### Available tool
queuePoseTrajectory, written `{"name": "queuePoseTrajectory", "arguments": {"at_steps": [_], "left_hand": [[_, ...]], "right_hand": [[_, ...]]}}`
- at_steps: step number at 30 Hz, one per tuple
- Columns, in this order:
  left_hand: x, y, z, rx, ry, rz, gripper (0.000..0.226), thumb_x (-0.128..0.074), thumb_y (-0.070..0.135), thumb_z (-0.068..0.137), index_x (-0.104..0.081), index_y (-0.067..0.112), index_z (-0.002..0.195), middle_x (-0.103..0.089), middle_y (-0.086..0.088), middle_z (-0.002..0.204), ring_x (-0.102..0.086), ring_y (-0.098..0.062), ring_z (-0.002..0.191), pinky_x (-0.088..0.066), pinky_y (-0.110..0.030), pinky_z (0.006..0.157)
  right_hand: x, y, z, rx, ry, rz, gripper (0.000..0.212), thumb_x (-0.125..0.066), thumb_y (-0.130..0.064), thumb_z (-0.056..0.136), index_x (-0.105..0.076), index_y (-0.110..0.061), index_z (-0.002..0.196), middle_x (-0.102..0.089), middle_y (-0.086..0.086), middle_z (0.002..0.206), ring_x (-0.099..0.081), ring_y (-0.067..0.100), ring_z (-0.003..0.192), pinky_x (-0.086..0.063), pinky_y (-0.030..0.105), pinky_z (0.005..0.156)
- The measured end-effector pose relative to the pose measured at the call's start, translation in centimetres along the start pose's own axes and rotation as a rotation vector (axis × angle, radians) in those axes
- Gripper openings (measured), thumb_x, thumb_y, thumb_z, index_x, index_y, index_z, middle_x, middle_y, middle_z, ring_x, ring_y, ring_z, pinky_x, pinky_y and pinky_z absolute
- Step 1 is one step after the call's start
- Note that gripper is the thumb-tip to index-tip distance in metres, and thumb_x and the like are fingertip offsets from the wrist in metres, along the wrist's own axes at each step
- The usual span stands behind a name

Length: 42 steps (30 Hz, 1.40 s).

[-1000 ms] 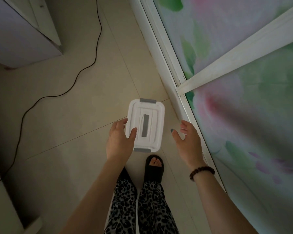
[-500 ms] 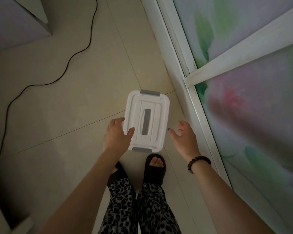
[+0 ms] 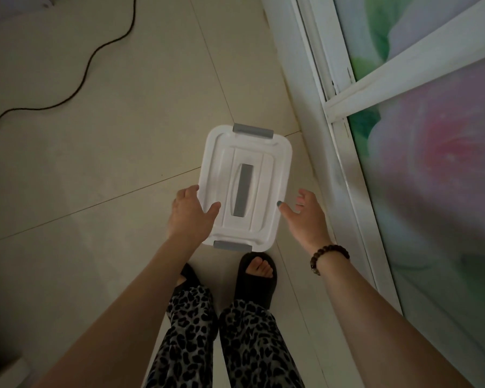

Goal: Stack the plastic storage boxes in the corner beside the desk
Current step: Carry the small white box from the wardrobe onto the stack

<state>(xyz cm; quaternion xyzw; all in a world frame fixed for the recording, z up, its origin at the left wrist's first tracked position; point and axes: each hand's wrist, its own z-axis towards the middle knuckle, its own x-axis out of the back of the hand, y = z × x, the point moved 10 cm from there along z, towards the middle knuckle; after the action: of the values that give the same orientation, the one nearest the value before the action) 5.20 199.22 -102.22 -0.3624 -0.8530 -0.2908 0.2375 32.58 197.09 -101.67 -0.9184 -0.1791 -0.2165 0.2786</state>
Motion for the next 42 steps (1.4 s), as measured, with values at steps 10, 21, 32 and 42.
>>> {"name": "queuePoseTrajectory", "arguments": {"at_steps": [10, 21, 32, 42], "left_hand": [[-3.4, -1.4, 3.7, 0.049, -0.02, -0.027, 0.074, -0.062, 0.046, 0.084, -0.032, 0.009, 0.141, -0.043, -0.011, 0.137, -0.045, -0.031, 0.125, -0.041, -0.047, 0.099], [-2.9, -1.2, 4.4, 0.093, -0.033, -0.093, 0.076, -0.076, 0.047, 0.072, -0.041, 0.005, 0.126, -0.052, -0.01, 0.124, -0.054, -0.029, 0.112, -0.048, -0.047, 0.091], [4.7, 2.9, -3.6, 0.068, 0.011, -0.098, 0.074, -0.074, 0.047, 0.074, -0.041, 0.005, 0.126, -0.052, -0.009, 0.124, -0.054, -0.028, 0.112, -0.048, -0.044, 0.09], [14.4, 5.8, -13.8, 0.083, 0.044, -0.172, 0.077, -0.076, 0.05, 0.07, -0.042, 0.007, 0.124, -0.053, -0.006, 0.119, -0.054, -0.025, 0.106, -0.046, -0.036, 0.082]], "right_hand": [[-3.4, 2.5, 4.2, -0.029, -0.077, 0.054, 0.069, -0.066, -0.036, 0.088, -0.033, -0.015, 0.145, -0.051, 0.001, 0.136, -0.053, 0.02, 0.122, -0.044, 0.026, 0.091], [-3.4, 1.1, 5.0, 0.025, -0.058, 0.014, 0.03, -0.074, -0.03, 0.082, -0.054, -0.018, 0.102, -0.063, -0.008, 0.092, -0.062, 0.006, 0.08, -0.045, 0.016, 0.06], [2.2, -4.4, -3.1, 0.064, -0.018, 0.039, 0.032, -0.073, -0.032, 0.082, -0.055, -0.019, 0.104, -0.064, -0.005, 0.097, -0.063, 0.006, 0.081, -0.045, 0.016, 0.059], [8.5, -11.7, -14.0, 0.12, -0.003, 0.007, 0.035, -0.072, -0.039, 0.081, -0.058, -0.019, 0.105, -0.064, -0.001, 0.102, -0.065, 0.013, 0.084, -0.054, 0.026, 0.068]]}}
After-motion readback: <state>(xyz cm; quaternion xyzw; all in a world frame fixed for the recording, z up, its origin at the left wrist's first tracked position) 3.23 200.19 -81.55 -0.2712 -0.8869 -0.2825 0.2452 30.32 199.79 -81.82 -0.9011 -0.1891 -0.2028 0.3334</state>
